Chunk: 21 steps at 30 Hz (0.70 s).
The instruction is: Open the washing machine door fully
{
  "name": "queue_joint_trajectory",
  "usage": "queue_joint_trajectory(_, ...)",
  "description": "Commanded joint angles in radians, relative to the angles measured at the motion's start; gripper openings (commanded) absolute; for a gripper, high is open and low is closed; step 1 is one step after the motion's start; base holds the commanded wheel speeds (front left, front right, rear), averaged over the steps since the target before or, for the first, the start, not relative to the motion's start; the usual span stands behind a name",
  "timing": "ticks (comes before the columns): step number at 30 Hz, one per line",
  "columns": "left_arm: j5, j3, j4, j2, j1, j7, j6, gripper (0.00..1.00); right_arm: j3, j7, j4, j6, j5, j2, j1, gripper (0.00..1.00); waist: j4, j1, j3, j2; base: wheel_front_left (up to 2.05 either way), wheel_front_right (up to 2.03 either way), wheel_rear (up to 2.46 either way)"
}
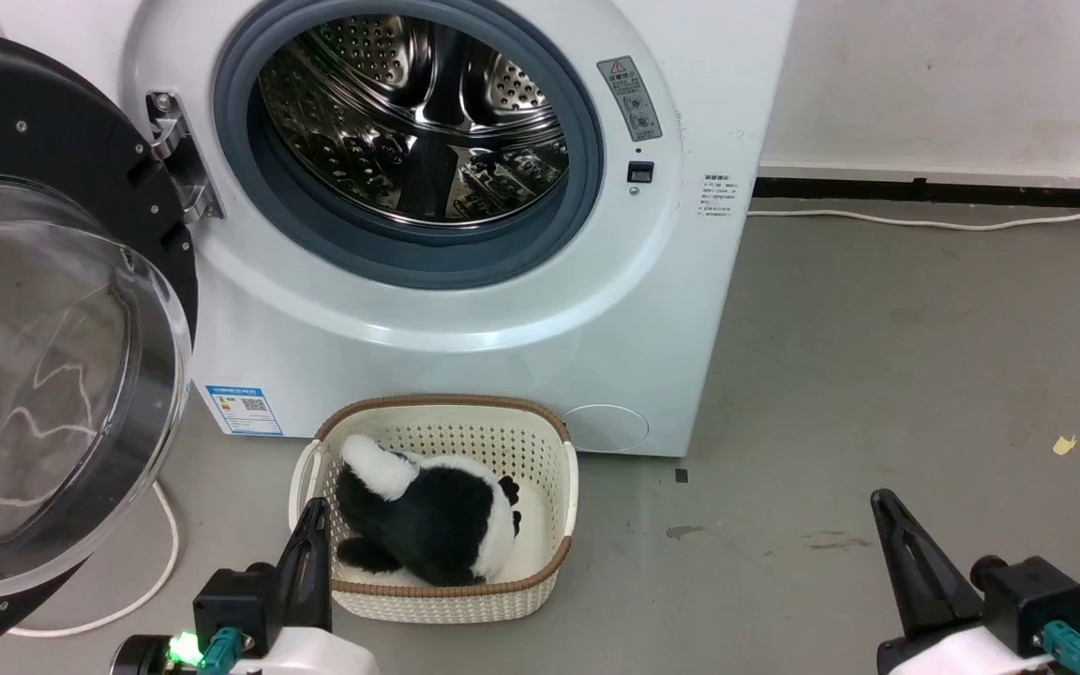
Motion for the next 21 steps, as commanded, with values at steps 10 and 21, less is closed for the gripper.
queue_joint_trajectory(10, 0.032, 0.027, -0.015, -0.015, -0.018, 0.026, -0.021, 0.0, 0.006, 0.029, 0.001, 0.001, -0.009, 0.003, -0.034, 0.0, -0.008, 0.0, 0.001, 0.0, 0.0, 0.0, 0.0)
queue_joint_trajectory(21, 0.053, 0.046, -0.024, -0.025, -0.024, 0.048, -0.037, 0.0, 0.009, 0.051, 0.001, 0.001, -0.01, 0.004, -0.042, 0.0, -0.015, 0.0, 0.002, 0.0, 0.0, 0.0, 0.0)
